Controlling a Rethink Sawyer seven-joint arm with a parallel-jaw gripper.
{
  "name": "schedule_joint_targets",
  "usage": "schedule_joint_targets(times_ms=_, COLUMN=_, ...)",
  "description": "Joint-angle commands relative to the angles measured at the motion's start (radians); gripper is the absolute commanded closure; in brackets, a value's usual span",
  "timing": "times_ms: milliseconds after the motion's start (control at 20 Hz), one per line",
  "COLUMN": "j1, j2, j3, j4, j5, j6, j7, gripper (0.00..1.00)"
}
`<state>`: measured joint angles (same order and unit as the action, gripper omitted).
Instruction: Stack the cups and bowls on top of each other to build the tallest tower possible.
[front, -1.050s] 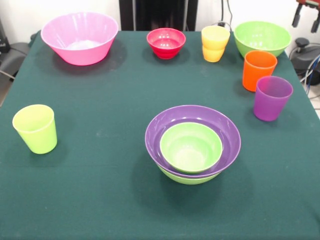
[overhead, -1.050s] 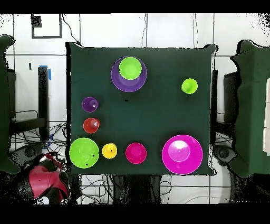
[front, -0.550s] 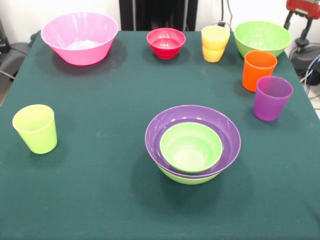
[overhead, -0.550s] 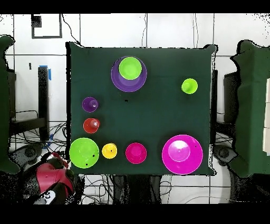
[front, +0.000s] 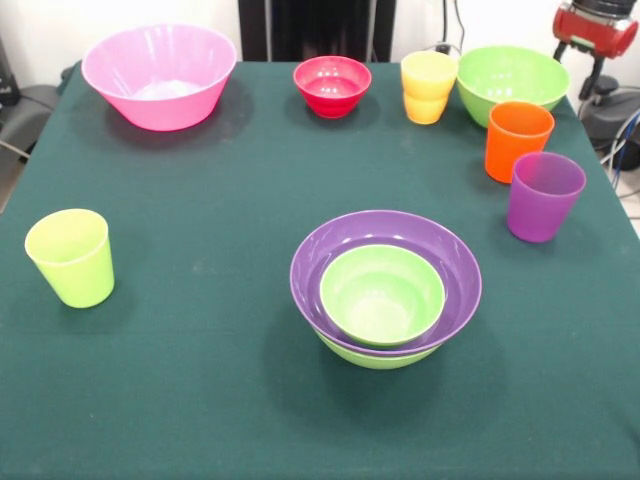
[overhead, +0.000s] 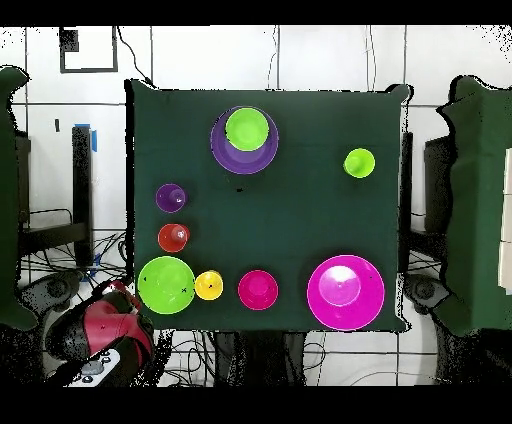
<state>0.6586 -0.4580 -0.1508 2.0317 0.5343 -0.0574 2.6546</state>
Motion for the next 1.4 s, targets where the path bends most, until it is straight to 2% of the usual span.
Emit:
schedule_joint_targets(times_ms=50, j1=-0.026, j2=0.05, j3=0.115, j4=-0.031, j5=-0.012, j6=-0.06, j7=0.147, gripper=0.0)
schedule_joint_targets(times_ms=350, j1=-0.006, j2=0.022, j3=0.104, j4=-0.03, j5=0.011, j6=-0.019, j7=0.149, gripper=0.0)
schedule_joint_targets(times_ms=850, j1=0.095, j2=-0.061, j3=0.052, j4=-0.04, j5=0.092, j6=0.126, j7=0.187, gripper=0.0)
schedule_joint_targets(times_ms=1150, j1=0.092, j2=-0.098, j3=0.046, j4=-0.029, j5=0.097, j6=0.162, j7=0.176, gripper=0.0)
schedule_joint_targets(times_ms=1400, j1=0.074, j2=-0.144, j3=0.009, j4=-0.036, j5=0.068, j6=0.241, j7=0.139, gripper=0.0)
